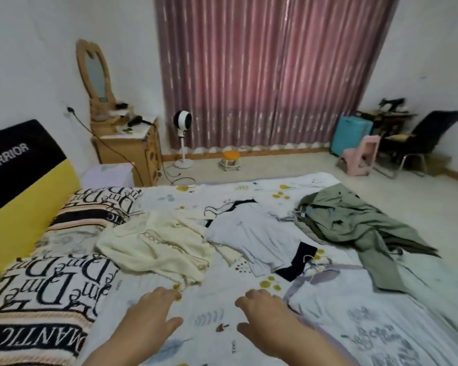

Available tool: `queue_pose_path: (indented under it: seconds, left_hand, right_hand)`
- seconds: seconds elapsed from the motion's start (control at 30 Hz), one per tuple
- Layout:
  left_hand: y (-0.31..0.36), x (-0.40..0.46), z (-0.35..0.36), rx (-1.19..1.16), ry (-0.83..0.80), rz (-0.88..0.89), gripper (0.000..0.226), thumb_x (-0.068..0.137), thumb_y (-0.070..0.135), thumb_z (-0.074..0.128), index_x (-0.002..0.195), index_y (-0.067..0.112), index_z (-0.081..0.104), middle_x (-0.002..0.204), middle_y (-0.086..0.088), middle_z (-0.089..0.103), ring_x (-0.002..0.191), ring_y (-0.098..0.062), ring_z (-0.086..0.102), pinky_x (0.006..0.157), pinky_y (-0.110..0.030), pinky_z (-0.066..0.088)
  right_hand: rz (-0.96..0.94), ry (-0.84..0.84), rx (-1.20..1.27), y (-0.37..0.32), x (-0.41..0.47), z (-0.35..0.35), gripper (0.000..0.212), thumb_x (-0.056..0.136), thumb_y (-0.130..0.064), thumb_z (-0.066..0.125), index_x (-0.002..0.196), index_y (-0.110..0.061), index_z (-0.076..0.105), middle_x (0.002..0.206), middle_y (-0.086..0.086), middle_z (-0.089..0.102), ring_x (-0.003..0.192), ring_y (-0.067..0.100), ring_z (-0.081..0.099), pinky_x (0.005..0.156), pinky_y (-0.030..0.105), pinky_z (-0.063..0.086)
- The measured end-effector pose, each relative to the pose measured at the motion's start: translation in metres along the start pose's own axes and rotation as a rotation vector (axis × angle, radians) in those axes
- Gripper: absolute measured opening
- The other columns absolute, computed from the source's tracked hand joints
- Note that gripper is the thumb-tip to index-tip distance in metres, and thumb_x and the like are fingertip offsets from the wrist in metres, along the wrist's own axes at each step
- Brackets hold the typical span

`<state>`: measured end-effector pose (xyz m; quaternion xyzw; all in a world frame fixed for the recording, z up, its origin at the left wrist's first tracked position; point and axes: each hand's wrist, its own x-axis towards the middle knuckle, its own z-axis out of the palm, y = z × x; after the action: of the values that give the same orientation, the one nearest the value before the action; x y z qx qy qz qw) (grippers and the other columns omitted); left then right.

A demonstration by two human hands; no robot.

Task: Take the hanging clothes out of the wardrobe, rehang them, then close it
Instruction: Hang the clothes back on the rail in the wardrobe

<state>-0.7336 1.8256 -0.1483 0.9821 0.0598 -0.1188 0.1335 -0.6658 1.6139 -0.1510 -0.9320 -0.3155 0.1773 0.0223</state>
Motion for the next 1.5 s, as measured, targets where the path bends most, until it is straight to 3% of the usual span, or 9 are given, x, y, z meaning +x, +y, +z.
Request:
queue_pose_path:
  seconds: [0.17,0.37,0.63,1.03,1.5]
  left_hand:
    - [0.045,0.032,0.011,0.016,-0.038,0.182,0.054,0.096,0.045,0.04,0.143,0.027,0.023,0.146,0.007,0.029,0.134,-0.012,0.03,0.103,-0.023,0.031]
    - [0.117,0.056,0.033,0.056,-0.124,0.341,0.052,0.094,0.047,0.041,0.141,0.03,0.026,0.143,0.008,0.032,0.132,-0.014,0.033,0.105,-0.029,0.032]
    - [0.223,0.063,0.056,0.07,-0.121,0.474,0.048,0.095,0.044,0.042,0.139,0.029,0.029,0.141,0.007,0.035,0.129,-0.013,0.037,0.101,-0.027,0.036]
    - [0.377,0.069,0.1,-0.034,-0.119,0.475,0.048,0.095,0.041,0.046,0.139,0.028,0.032,0.145,0.008,0.034,0.132,-0.011,0.035,0.104,-0.026,0.033]
    - [0.418,0.179,0.109,-0.086,-0.165,0.389,0.05,0.094,0.042,0.046,0.14,0.026,0.033,0.146,0.009,0.034,0.132,-0.011,0.036,0.105,-0.027,0.033]
  right_hand:
    - [0.174,-0.011,0.024,0.041,-0.031,0.008,0.044,0.096,-0.034,0.046,0.134,-0.012,0.041,0.134,0.012,0.041,0.126,0.031,0.035,0.1,0.044,0.032]
    - [0.398,0.06,0.092,0.093,-0.084,0.02,0.044,0.094,-0.033,0.047,0.134,-0.016,0.041,0.131,0.01,0.042,0.126,0.027,0.036,0.101,0.041,0.03]
    - [0.531,0.135,0.166,0.173,-0.165,0.032,0.042,0.092,-0.032,0.046,0.132,-0.017,0.043,0.134,0.007,0.042,0.129,0.022,0.034,0.104,0.036,0.029]
    - [0.59,0.135,0.132,0.312,-0.247,0.038,0.041,0.095,-0.037,0.044,0.133,-0.022,0.042,0.136,0.002,0.042,0.13,0.023,0.035,0.104,0.035,0.032]
    - [0.528,0.075,0.182,0.413,-0.181,0.015,0.042,0.095,-0.036,0.043,0.136,-0.024,0.04,0.138,0.001,0.04,0.131,0.022,0.033,0.105,0.035,0.032]
